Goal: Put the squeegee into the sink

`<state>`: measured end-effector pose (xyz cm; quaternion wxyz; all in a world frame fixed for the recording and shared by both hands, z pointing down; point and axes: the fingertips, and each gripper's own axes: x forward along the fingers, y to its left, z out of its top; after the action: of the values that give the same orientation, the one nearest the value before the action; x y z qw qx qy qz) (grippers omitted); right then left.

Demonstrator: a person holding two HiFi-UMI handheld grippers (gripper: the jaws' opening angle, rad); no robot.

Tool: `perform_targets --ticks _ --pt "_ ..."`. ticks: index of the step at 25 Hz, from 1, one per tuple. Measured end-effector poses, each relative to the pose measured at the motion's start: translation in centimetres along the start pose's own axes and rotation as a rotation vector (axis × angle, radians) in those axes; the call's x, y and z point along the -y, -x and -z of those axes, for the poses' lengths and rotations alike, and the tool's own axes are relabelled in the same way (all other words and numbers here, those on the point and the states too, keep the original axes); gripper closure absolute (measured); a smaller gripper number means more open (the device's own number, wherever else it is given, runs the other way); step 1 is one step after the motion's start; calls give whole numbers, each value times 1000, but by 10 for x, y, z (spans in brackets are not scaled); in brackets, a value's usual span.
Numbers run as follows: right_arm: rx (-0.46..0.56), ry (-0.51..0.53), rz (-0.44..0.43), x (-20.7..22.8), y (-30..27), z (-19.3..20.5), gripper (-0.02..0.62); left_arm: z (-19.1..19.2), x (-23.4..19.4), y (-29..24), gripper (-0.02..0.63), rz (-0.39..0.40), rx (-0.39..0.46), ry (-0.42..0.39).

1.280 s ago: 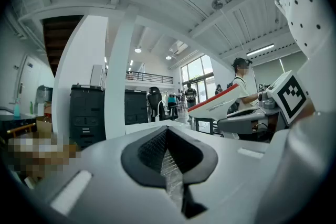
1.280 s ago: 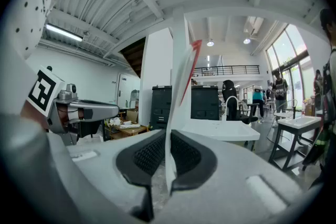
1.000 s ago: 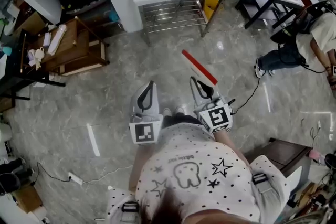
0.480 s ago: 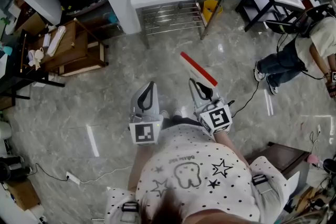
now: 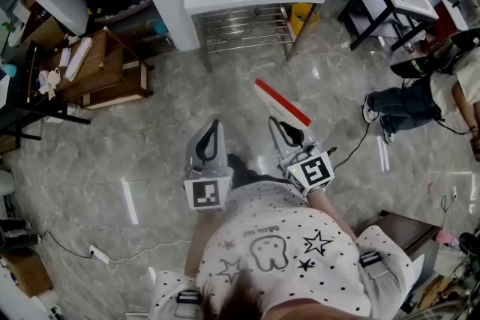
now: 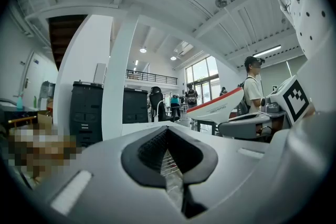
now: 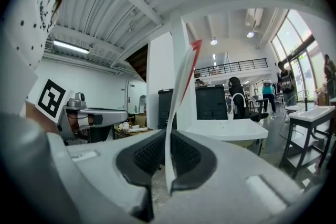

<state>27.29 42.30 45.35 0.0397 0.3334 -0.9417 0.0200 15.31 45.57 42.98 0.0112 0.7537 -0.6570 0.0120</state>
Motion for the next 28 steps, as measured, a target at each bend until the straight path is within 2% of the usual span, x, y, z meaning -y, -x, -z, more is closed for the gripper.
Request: perform_targets --ticks 7,17,28 --pt "-3 -15 -4 3 -26 -1 578 0 -19 -17 609 22 -12 17" --pt "-4 -12 52 1 -80 -19 577 -5 -68 -48 607 100 -33 26" --pt "-23 -47 97 -6 -111 -8 577 -4 -98 -62 607 147 -30 33"
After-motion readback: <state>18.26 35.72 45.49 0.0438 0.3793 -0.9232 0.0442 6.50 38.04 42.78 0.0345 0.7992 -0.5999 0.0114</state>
